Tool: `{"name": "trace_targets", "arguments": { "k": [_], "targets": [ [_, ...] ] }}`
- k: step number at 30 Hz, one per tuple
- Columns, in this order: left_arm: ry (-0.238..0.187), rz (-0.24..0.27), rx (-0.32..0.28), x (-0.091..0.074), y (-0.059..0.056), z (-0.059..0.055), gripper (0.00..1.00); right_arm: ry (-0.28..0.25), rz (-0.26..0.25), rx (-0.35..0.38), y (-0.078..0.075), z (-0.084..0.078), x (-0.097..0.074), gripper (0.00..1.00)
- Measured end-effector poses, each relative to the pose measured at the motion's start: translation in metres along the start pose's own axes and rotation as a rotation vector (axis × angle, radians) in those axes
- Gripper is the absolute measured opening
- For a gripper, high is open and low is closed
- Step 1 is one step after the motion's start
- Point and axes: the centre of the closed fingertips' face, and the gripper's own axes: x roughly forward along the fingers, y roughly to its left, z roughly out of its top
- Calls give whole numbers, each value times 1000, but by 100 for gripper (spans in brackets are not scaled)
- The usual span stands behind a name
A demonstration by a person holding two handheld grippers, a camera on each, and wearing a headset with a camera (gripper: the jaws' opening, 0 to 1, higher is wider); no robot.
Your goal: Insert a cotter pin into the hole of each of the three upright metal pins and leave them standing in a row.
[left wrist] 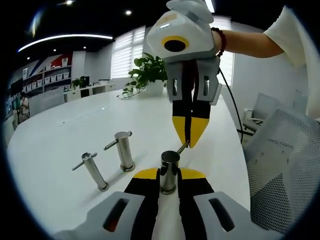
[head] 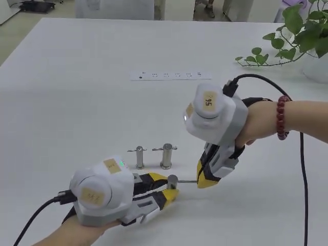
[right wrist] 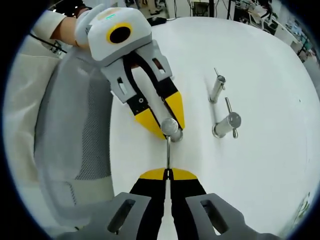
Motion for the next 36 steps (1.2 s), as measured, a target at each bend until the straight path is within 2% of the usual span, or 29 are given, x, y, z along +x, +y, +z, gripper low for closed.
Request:
{"name": "trace_targets", "arguments": {
  "k": [17, 22, 28, 34, 36],
  "targets": [
    [-3, -5, -8, 1, 0, -2, 12, 10, -3, -1, -1, 0, -1, 3],
    [-7, -8, -12, 2, 0, -1, 12, 32, -14, -26, -1, 1, -2, 3],
    [-10, -11, -17, 2, 0, -1, 12, 32, -16, -42, -2, 1, -3, 3],
    [-10, -10, -22, 2, 1, -1, 12, 26, -20, -11, -5, 1, -3, 3],
    [-10, -6, -18, 2, 1, -1, 12, -6, -5, 13, -2, 6, -3, 3]
  ]
}}
